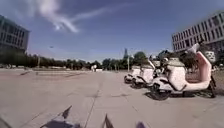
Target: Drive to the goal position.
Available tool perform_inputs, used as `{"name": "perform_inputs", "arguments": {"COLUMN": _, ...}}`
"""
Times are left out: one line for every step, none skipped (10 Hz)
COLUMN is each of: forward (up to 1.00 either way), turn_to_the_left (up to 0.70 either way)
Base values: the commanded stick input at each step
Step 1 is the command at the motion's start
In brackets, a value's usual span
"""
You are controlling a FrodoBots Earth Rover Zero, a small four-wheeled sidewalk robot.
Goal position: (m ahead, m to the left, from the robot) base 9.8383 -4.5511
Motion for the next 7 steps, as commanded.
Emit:
{"name": "perform_inputs", "arguments": {"forward": 0.70, "turn_to_the_left": 0.07}}
{"name": "perform_inputs", "arguments": {"forward": 0.70, "turn_to_the_left": 0.07}}
{"name": "perform_inputs", "arguments": {"forward": 0.70, "turn_to_the_left": 0.07}}
{"name": "perform_inputs", "arguments": {"forward": 0.70, "turn_to_the_left": 0.07}}
{"name": "perform_inputs", "arguments": {"forward": 0.70, "turn_to_the_left": 0.07}}
{"name": "perform_inputs", "arguments": {"forward": 0.70, "turn_to_the_left": 0.07}}
{"name": "perform_inputs", "arguments": {"forward": 0.70, "turn_to_the_left": 0.07}}
